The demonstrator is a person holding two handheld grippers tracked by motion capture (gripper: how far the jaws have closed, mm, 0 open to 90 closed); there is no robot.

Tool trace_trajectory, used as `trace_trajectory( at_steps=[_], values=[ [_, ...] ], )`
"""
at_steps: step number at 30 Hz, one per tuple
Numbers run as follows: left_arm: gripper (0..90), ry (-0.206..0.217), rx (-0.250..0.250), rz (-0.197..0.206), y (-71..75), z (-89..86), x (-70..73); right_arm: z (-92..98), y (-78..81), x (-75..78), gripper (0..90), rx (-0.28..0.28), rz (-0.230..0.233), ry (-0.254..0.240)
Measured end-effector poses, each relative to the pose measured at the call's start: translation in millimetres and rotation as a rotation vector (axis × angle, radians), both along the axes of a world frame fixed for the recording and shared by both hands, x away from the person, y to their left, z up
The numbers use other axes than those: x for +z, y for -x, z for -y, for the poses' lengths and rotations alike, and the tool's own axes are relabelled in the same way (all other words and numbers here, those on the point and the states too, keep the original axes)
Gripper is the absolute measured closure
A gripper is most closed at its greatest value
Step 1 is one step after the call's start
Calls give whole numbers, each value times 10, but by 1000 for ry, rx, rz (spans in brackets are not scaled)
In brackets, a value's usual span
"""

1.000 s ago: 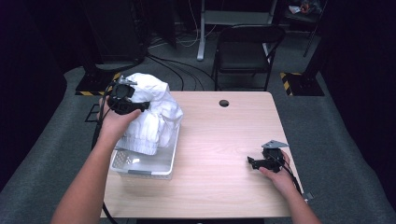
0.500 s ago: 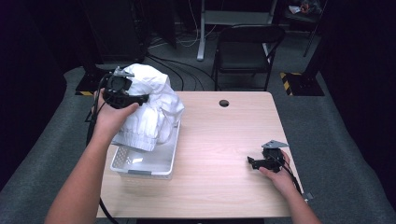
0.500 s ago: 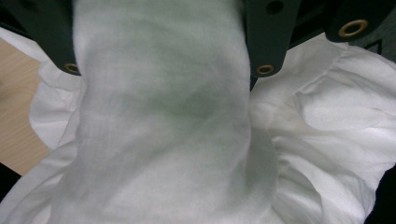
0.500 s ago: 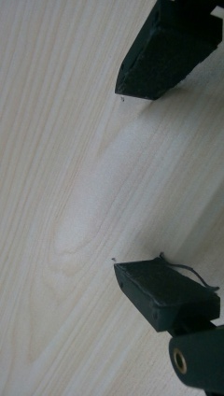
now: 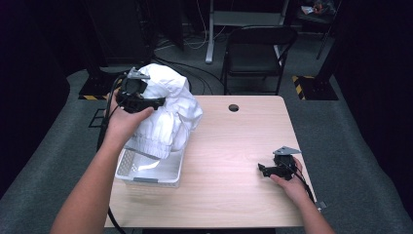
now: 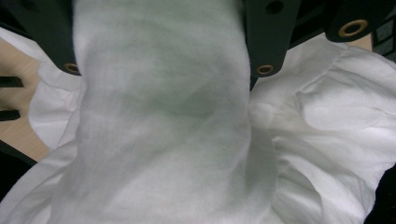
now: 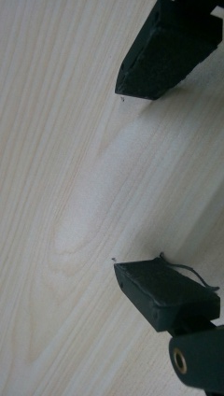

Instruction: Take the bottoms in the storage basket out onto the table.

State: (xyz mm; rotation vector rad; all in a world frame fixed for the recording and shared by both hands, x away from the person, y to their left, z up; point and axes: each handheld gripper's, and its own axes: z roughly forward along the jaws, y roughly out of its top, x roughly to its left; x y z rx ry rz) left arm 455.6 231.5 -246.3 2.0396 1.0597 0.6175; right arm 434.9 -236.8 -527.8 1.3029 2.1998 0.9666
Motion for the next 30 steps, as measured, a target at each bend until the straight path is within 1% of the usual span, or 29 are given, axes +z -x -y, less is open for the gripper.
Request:
trace_trajectory(
  at_steps=[3, 4, 10, 15, 16, 17, 20, 23, 24, 25, 27, 30],
  values=[
    [544, 9, -11, 0, 4, 70, -5, 0, 0, 0, 116, 0, 0, 0],
    [544, 13, -12, 7, 3, 96, -11, 0, 0, 0, 116, 0, 0, 0],
    [544, 8, -34, 3, -5, 210, -35, 0, 0, 0, 116, 0, 0, 0],
    [544, 3, -44, -2, -11, 257, -57, 0, 0, 0, 116, 0, 0, 0],
    [544, 10, -42, -3, -13, 269, -63, 0, 0, 0, 115, 0, 0, -1],
    [543, 2, -47, -1, -14, 274, -66, 0, 0, 0, 116, 0, 0, -1],
    [544, 0, -52, -8, -17, 297, -79, 0, 0, 0, 115, 0, 0, 0],
    [544, 5, -52, -9, -19, 331, -99, 1, 0, 0, 116, 1, 0, 0],
    [544, 0, -57, -12, -21, 346, -103, 0, 0, 0, 116, 0, 0, 0],
    [543, 7, -59, -14, -23, 360, -110, 1, 0, 0, 115, 1, 0, 0],
    [544, 7, -68, -17, -29, 394, -118, 0, 0, 0, 116, 0, 0, 0],
    [543, 3, -75, -15, -34, 432, -125, 0, 0, 0, 116, 0, 0, -1]
  ],
)
